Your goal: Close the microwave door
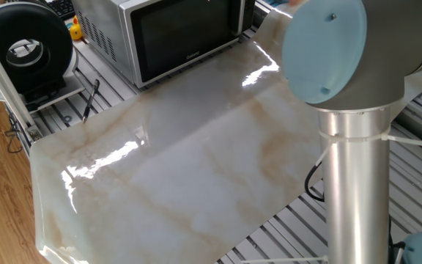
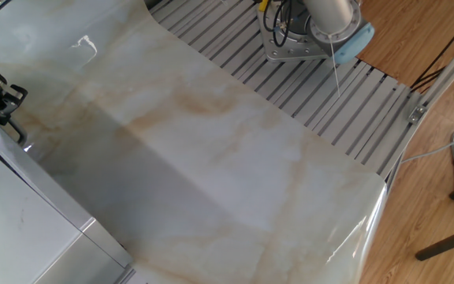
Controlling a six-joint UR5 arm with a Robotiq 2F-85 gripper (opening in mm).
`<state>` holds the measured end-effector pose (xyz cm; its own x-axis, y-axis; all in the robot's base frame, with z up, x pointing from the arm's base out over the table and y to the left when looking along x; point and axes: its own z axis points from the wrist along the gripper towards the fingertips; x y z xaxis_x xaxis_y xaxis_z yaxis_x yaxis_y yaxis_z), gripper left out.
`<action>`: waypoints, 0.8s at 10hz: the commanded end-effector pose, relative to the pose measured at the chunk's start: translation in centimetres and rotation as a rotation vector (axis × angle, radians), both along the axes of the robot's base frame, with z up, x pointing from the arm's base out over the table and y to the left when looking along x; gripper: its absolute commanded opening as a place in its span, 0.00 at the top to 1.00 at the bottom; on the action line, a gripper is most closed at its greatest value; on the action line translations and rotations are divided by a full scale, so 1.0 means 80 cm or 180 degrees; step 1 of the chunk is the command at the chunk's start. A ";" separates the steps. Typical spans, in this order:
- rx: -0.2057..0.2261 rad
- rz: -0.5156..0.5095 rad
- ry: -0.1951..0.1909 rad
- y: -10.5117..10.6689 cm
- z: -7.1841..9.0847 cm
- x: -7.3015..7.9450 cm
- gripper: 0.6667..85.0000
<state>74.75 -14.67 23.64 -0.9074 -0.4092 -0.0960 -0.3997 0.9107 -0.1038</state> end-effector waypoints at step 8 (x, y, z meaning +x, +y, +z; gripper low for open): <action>-0.0010 0.0139 0.0001 0.005 0.003 0.005 0.99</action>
